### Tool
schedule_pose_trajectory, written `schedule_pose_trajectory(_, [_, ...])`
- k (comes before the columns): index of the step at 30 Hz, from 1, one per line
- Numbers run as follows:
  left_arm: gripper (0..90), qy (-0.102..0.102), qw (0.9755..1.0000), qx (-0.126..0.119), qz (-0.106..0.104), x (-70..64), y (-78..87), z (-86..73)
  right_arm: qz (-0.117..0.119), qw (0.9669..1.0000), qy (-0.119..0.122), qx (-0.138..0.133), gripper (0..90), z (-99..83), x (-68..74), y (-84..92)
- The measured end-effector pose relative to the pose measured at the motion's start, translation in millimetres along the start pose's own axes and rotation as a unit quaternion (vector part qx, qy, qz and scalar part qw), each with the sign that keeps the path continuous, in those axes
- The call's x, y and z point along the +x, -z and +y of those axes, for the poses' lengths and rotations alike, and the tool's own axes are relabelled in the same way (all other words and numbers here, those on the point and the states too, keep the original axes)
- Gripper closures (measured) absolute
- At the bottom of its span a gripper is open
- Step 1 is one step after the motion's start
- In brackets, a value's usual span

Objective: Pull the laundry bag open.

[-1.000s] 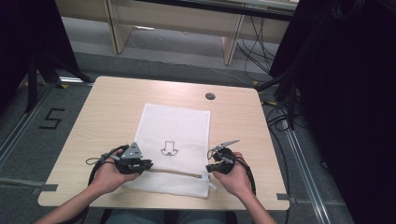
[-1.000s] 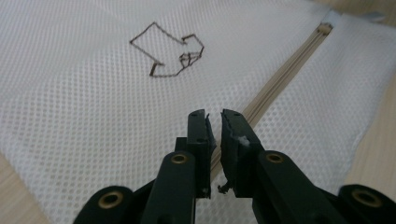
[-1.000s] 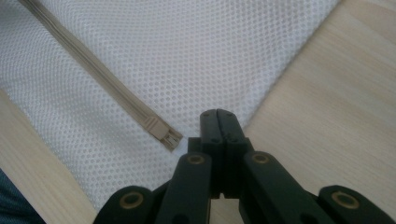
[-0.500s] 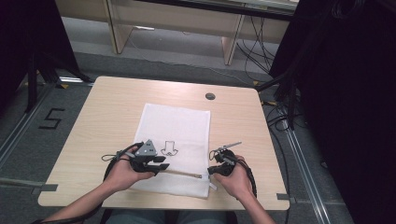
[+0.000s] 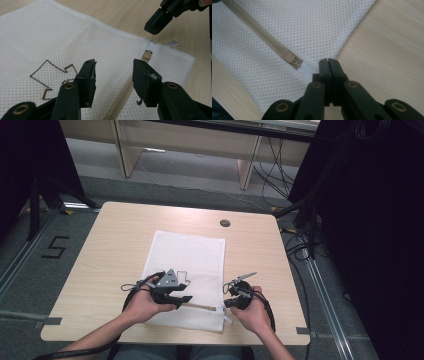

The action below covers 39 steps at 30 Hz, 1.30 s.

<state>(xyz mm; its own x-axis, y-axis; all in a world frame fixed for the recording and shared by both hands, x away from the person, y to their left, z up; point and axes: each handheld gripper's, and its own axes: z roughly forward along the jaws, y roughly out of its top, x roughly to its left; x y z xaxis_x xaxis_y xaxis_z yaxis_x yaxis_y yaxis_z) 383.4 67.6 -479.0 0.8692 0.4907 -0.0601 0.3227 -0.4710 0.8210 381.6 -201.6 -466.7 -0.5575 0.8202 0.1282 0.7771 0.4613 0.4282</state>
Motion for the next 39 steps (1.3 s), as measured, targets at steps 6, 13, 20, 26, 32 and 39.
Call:
schedule_pose_trajectory(6, [55.0, -0.01, 0.9998, 0.005, -0.016, -6.4, -10.5, 6.1, 0.02, 0.9998, 0.008, 0.001, 90.0, -0.1, 2.0, -0.5])
schedule_pose_trajectory(13, [58.2, -0.017, 0.999, 0.02, -0.037, -15.8, -25.9, 8.9, 0.028, 0.9996, -0.003, 0.01, 90.0, 1.3, 6.0, -3.7])
schedule_pose_trajectory(20, [65.7, -0.034, 0.9976, 0.029, -0.054, -24.0, -37.3, 15.7, 0.042, 0.9989, -0.002, 0.023, 90.0, -0.7, 2.9, -14.6])
schedule_pose_trajectory(26, [70.3, -0.037, 0.9965, 0.042, -0.062, -27.1, -45.8, 16.2, 0.034, 0.9989, -0.011, 0.03, 90.0, -0.2, 4.2, -17.7])
schedule_pose_trajectory(32, [72.7, -0.039, 0.9953, 0.049, -0.075, -31.9, -55.7, 16.8, 0.034, 0.999, 0.0, 0.027, 90.0, 0.1, 4.3, -19.5])
schedule_pose_trajectory(39, [72.6, -0.03, 0.9941, 0.065, -0.082, -32.1, -67.3, 10.6, 0.035, 0.999, -0.01, 0.028, 90.0, -0.8, 4.8, -18.9])
